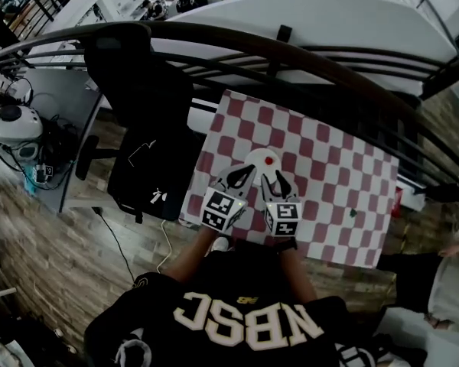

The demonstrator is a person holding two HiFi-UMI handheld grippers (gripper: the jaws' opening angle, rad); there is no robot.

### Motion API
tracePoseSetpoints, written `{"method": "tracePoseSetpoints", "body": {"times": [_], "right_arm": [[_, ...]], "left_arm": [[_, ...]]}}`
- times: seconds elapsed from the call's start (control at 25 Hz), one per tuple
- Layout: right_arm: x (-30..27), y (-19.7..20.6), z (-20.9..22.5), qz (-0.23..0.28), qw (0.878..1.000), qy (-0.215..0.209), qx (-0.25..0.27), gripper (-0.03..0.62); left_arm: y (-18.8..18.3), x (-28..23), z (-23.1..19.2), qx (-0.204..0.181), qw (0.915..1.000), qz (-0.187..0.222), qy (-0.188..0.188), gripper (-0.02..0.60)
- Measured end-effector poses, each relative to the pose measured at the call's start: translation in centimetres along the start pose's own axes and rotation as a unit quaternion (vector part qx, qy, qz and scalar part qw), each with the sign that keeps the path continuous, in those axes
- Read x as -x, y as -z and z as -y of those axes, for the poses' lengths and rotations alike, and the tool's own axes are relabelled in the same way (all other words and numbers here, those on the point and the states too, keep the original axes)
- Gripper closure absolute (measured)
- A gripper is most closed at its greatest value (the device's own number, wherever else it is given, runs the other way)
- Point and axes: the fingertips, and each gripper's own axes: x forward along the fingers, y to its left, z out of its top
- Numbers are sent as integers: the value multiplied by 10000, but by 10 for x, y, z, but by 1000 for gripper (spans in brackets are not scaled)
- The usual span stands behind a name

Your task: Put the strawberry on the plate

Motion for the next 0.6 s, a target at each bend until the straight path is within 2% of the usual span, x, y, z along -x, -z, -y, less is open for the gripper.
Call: {"method": "tracePoseSetpoints", "body": {"times": [0.2,0.36,0.6], "right_arm": [[23,-8,-15,268,9996,-17,-91,418],[42,-29,-19,625,9979,-118,-150,422],[71,-66,-21,1168,9931,69,-4,495]], "left_arm": [[-18,24,13,-166,9995,249,-71,568],[-32,36,16,-214,9983,498,-221,568],[-56,45,24,-219,9951,923,-276,568]]}}
